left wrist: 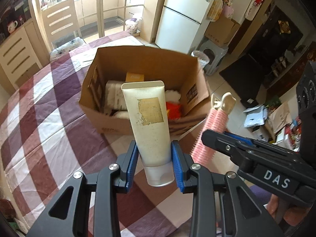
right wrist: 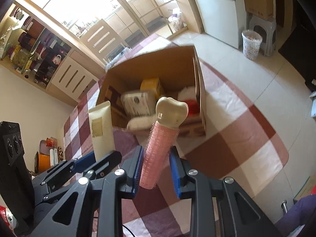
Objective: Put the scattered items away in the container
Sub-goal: 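Lift and carry the white tube with left gripper while right carries the pink roller to the box, then lower the white tube into the box with left gripper while right lowers the pink roller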
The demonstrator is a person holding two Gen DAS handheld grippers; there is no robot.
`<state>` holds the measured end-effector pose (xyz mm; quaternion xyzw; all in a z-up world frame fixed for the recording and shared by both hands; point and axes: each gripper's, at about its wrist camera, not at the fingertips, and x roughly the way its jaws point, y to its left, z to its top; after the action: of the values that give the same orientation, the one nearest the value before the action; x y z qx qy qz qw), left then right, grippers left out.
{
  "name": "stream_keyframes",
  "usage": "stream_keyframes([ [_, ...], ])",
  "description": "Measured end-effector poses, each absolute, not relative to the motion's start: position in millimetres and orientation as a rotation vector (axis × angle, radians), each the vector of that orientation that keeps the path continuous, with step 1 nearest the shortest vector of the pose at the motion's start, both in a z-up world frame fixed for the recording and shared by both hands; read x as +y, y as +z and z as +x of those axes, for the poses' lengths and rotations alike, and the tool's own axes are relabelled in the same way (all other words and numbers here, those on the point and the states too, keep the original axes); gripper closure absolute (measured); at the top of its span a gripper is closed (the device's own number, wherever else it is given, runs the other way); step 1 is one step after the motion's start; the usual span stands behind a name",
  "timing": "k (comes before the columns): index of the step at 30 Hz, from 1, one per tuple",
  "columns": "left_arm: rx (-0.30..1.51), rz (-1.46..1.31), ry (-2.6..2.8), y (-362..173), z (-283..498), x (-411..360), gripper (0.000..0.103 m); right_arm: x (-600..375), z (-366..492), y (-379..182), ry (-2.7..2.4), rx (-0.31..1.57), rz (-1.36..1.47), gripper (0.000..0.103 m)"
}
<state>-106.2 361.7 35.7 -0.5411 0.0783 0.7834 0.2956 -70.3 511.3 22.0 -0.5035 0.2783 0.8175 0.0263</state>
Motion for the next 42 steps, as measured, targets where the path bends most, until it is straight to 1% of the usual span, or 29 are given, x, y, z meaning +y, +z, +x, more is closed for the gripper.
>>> stream_keyframes([
  [8, 0.188, -1.397, 2.103, 62, -149, 379, 0.069, 525, -111, 48, 2.615, 0.808, -1.498, 0.076],
  [14, 0.146, -1.426, 2.102, 62, -188, 388, 0.069, 532, -149, 57, 2.660, 0.738, -1.478, 0.076],
  [16, 0.124, -1.453, 2.087, 57, -202, 391, 0.069, 533, -160, 55, 2.661, 0.724, -1.490, 0.076],
  [21, 0.141, -1.516, 2.042, 33, -222, 394, 0.069, 532, -182, 40, 2.646, 0.646, -1.566, 0.076],
  [27, 0.215, -1.580, 1.994, 2, -226, 396, 0.069, 527, -193, 6, 2.590, 0.563, -1.714, 0.076],
  [31, 0.259, -1.599, 1.993, -14, -228, 398, 0.069, 525, -198, -13, 2.557, 0.542, -1.784, 0.076],
  [36, 0.322, -1.612, 1.995, -27, -231, 403, 0.069, 523, -201, -26, 2.521, 0.515, -1.833, 0.076],
  [39, 0.380, -1.616, 2.002, -37, -232, 406, 0.069, 518, -203, -27, 2.521, 0.439, -1.830, 0.075],
  [42, 0.387, -1.628, 1.998, -42, -234, 404, 0.069, 512, -205, -27, 2.517, 0.375, -1.836, 0.074],
])
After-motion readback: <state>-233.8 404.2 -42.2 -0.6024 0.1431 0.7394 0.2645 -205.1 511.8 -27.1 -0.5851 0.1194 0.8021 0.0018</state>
